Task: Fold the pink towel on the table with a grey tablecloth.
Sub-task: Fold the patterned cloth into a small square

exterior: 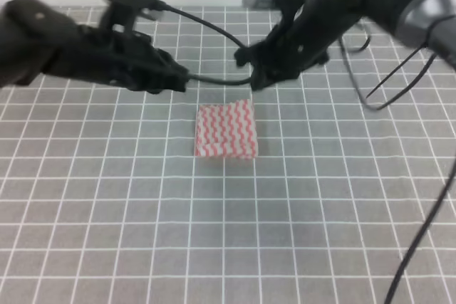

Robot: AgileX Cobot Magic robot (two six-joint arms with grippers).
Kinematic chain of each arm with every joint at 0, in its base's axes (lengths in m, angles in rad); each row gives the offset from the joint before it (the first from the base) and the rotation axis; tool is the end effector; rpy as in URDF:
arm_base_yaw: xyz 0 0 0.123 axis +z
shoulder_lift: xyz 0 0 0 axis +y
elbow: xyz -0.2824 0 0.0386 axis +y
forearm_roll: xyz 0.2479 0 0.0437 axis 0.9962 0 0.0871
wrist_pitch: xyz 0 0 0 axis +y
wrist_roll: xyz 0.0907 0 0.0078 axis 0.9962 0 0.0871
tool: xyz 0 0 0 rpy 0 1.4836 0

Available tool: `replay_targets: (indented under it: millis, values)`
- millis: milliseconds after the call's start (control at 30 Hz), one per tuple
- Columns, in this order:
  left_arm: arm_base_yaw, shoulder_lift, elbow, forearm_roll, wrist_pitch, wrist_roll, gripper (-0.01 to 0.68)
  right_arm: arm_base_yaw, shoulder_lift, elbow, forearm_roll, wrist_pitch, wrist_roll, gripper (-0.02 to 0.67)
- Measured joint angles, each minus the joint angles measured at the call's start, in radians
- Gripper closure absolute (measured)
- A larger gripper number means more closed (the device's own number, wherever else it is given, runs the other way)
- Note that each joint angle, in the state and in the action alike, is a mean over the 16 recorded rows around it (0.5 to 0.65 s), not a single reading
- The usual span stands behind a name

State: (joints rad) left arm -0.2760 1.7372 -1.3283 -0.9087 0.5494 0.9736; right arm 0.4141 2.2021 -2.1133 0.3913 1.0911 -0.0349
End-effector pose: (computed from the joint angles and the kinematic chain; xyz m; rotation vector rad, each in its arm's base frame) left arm 0.3689 -0.1435 0.2843 0.6866 2.1293 -0.5488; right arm 0.4366 0.2255 0.2750 -0.4687 2.6366 0.6433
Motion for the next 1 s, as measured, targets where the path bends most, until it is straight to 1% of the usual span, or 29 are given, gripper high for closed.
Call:
replay_targets:
  millis: [267, 433, 567, 733, 1000]
  values:
    - [0.000, -0.339, 0.320, -0.125, -0.240, 0.101, 0.675, 0.000, -0.138, 0.001, -0.055, 0.009, -0.013, 0.664]
    - [0.000, -0.572, 0.500, -0.173, -0.330, 0.126, 0.675, 0.000, -0.229, 0.021, -0.067, 0.013, -0.022, 0.664]
    - [0.000, -0.751, 0.624, -0.192, -0.359, 0.126, 0.675, 0.001, -0.311, 0.064, -0.080, 0.011, -0.026, 0.664]
    - [0.000, -0.950, 0.759, -0.213, -0.370, 0.125, 0.675, 0.001, -0.437, 0.156, -0.097, -0.012, -0.026, 0.664]
    - [0.000, -1.248, 0.964, -0.250, -0.395, 0.125, 0.675, 0.002, -0.691, 0.390, -0.116, -0.104, -0.023, 0.664]
